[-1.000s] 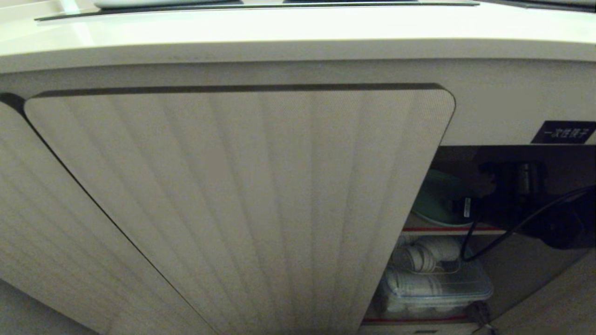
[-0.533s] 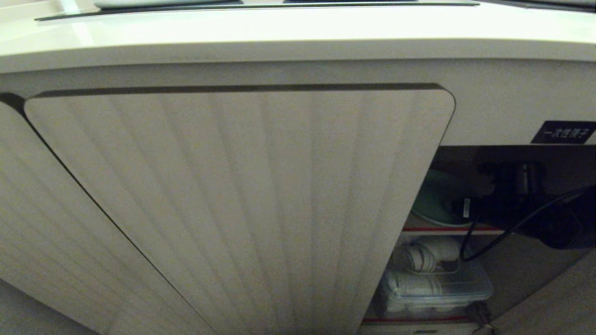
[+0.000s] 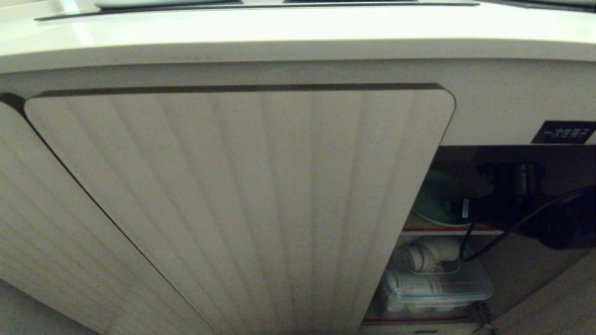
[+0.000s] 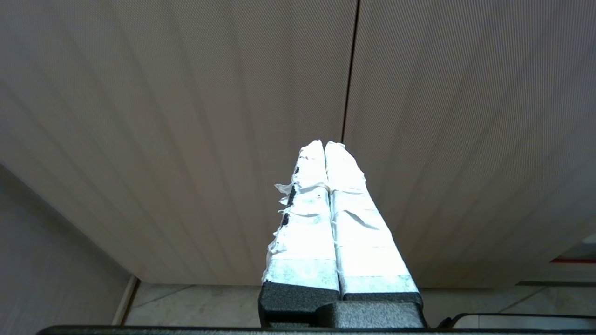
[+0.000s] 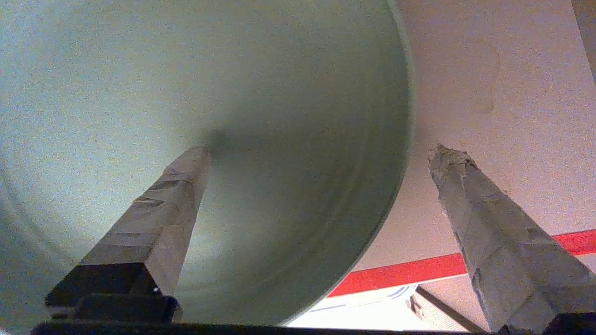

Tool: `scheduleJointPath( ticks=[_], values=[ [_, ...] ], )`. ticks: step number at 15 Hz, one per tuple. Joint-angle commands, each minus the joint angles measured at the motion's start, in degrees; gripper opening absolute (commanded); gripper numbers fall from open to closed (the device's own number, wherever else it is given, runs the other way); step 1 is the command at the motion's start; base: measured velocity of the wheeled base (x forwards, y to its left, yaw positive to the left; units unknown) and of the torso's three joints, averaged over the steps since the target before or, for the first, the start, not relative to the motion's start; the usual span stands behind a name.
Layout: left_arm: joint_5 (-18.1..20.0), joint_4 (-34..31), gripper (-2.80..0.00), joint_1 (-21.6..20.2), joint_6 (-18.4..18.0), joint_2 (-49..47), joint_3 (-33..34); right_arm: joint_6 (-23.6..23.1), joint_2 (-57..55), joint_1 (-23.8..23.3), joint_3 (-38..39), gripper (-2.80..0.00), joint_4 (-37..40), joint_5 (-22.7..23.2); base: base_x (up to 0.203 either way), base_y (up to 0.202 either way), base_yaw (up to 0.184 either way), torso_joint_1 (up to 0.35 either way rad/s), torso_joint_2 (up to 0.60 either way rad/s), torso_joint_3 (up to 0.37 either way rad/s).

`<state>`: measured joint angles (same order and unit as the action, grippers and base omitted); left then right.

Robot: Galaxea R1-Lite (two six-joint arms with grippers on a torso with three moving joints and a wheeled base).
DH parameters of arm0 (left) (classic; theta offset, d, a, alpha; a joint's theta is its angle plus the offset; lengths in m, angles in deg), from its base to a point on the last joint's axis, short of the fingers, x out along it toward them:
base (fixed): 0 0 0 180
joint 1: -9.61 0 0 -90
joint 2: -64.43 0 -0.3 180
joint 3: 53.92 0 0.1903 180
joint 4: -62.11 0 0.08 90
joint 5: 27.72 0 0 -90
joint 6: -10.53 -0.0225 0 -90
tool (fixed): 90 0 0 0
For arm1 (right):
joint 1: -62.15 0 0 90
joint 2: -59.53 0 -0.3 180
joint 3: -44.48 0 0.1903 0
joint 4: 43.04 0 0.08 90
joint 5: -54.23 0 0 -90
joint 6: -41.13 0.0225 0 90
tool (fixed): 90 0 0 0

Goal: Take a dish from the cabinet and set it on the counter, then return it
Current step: Take the plate from the cabinet

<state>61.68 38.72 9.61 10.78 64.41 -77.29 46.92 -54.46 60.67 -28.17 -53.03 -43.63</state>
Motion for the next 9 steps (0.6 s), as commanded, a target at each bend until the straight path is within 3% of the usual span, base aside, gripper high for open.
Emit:
scheduleJointPath(
  ticks=[1,5,6,9],
  values=[
    [-0.02,0.02,-2.80,0.00,0.02,0.02,0.00,0.01,-0.09,0.08,-0.02,0.00,-0.30,-0.05,0.000,0.000,0.000,0.000,0.00,0.000],
    [-0.02,0.02,-2.80,0.00,0.02,0.02,0.00,-0.08,-0.09,0.08,-0.02,0.00,-0.39,-0.05,0.000,0.000,0.000,0.000,0.00,0.000],
    [-0.02,0.02,-2.80,0.00,0.02,0.02,0.00,-0.08,-0.09,0.08,0.06,-2.80,-0.40,-0.05,0.000,0.000,0.000,0.000,0.00,0.000],
    [-0.02,0.00,-2.80,0.00,0.02,0.02,0.00,0.01,0.00,0.08,-0.02,-2.80,-0.56,-0.05,0.000,0.000,0.000,0.000,0.00,0.000]
  ],
)
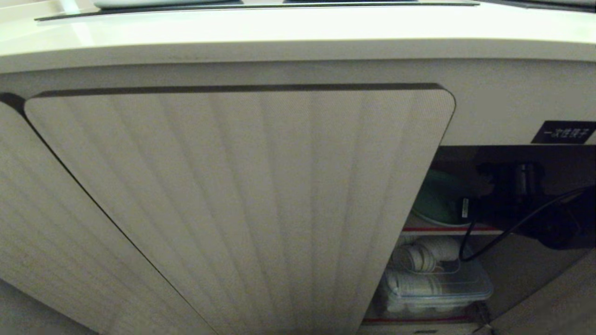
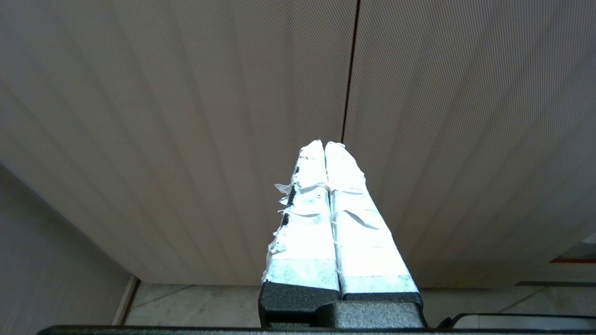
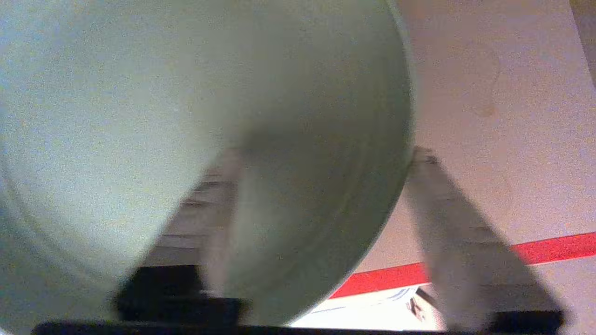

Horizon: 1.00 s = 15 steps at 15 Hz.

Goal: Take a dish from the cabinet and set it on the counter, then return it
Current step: Take the plate from the cabinet

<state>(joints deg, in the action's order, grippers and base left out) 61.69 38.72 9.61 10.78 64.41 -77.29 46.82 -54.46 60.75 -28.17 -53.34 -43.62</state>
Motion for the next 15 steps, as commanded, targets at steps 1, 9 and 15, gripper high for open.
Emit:
scheduleJointPath(
  ticks=[1,9,15],
  values=[
    [-0.03,0.02,-2.80,0.00,0.02,0.02,0.00,0.11,0.00,0.08,-0.02,-2.80,-0.26,-0.06,0.000,0.000,0.000,0.000,0.00,0.000],
    [-0.03,-0.06,-2.80,0.00,0.02,0.02,0.00,0.02,0.09,0.08,-0.09,-2.80,-0.34,-0.15,0.000,0.000,0.000,0.000,0.00,0.000],
    [-0.03,0.02,-2.80,0.00,0.02,0.02,0.00,-0.07,0.27,0.08,0.04,-2.80,-0.43,-0.24,0.000,0.000,0.000,0.000,0.00,0.000]
  ],
)
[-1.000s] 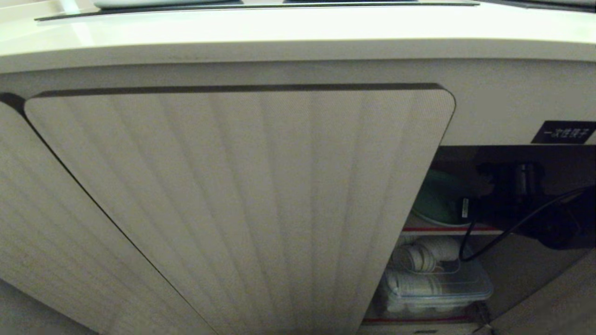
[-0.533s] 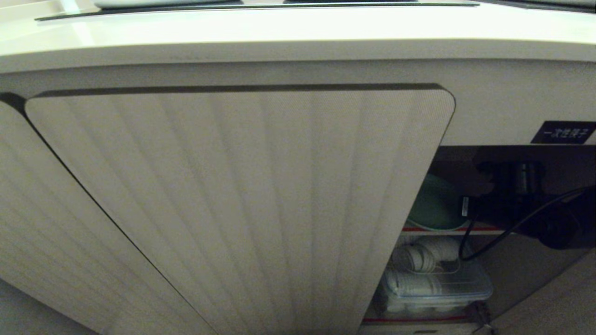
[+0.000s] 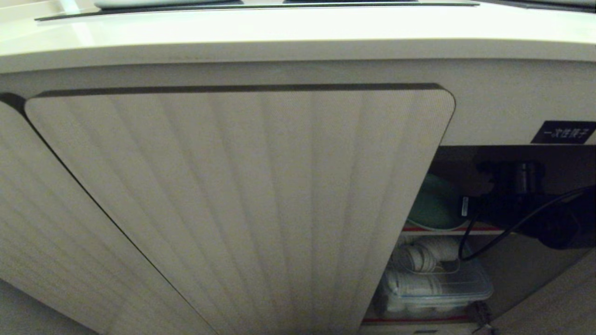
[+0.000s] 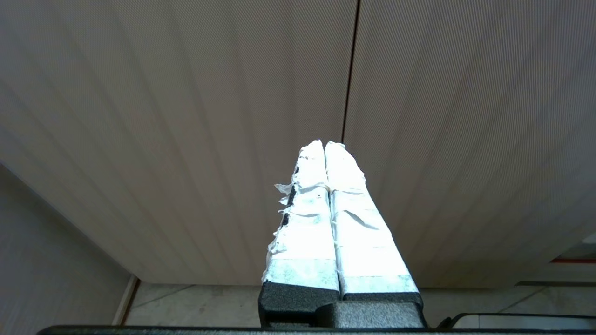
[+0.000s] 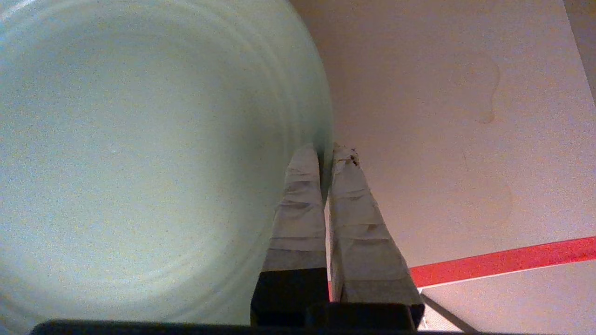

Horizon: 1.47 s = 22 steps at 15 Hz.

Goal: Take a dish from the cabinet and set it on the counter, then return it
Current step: Take the plate from the cabinet

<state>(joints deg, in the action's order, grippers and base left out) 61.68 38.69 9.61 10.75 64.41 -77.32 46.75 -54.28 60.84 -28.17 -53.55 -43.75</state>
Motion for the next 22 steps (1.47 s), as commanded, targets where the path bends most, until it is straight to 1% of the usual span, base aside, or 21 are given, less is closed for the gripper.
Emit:
scheduleJointPath(
  ticks=[1,9,12,15,22],
  values=[
    [-0.02,0.05,-2.80,0.00,0.04,0.02,0.02,-0.08,0.25,0.00,0.14,-2.80,-0.22,-0.10,0.000,0.000,0.000,0.000,0.00,0.000],
    [-0.02,0.05,-2.80,0.00,0.04,0.02,0.02,-0.47,1.99,0.09,2.41,-2.80,-1.60,-0.27,0.000,0.000,0.000,0.000,0.00,0.000],
    [-0.02,-0.03,-2.80,0.00,0.04,0.02,0.02,-0.52,2.61,0.21,5.00,-2.80,-4.34,-0.19,0.000,0.000,0.000,0.000,0.00,0.000],
    [-0.02,-0.04,-2.80,0.00,0.04,0.02,0.02,-0.52,3.61,0.53,6.75,-2.80,-4.92,-0.19,0.000,0.000,0.000,0.000,0.00,0.000],
    [-0.02,0.02,-2.80,0.00,0.04,0.02,0.02,-0.43,5.88,0.79,12.02,-2.80,-9.71,-0.10,0.000,0.000,0.000,0.000,0.00,0.000]
  ],
)
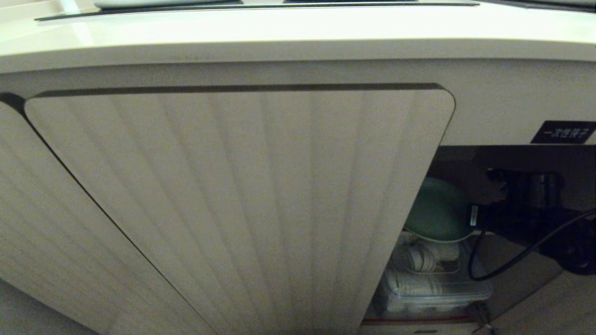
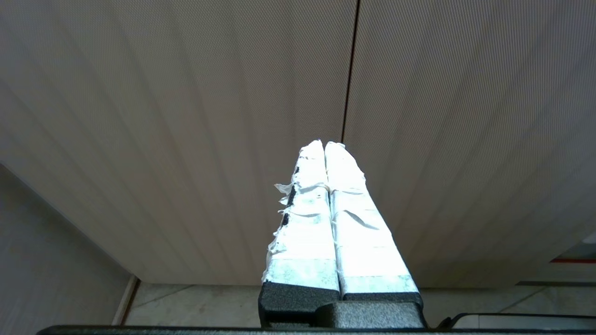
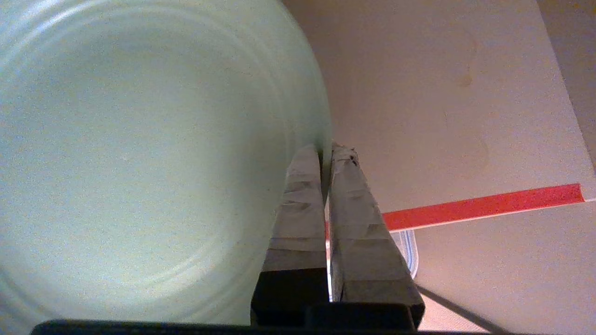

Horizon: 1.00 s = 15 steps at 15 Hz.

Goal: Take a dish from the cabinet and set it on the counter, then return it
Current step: Take the plate from the cabinet

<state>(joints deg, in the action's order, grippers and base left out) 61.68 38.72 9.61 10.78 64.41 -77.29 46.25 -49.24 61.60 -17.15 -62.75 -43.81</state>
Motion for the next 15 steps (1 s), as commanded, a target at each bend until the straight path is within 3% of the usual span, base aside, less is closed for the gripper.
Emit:
scheduleJointPath(
  ticks=[1,15],
  values=[
    [-0.02,-0.02,-2.80,0.00,0.02,0.02,0.00,0.07,1.24,0.11,1.47,-2.80,-0.96,-0.04,0.000,0.000,0.000,0.000,0.00,0.000],
    [-0.02,0.00,-2.80,0.00,0.02,0.02,0.00,0.07,7.77,0.72,8.82,-2.80,-2.63,0.05,0.000,0.000,0.000,0.000,0.00,0.000]
  ],
)
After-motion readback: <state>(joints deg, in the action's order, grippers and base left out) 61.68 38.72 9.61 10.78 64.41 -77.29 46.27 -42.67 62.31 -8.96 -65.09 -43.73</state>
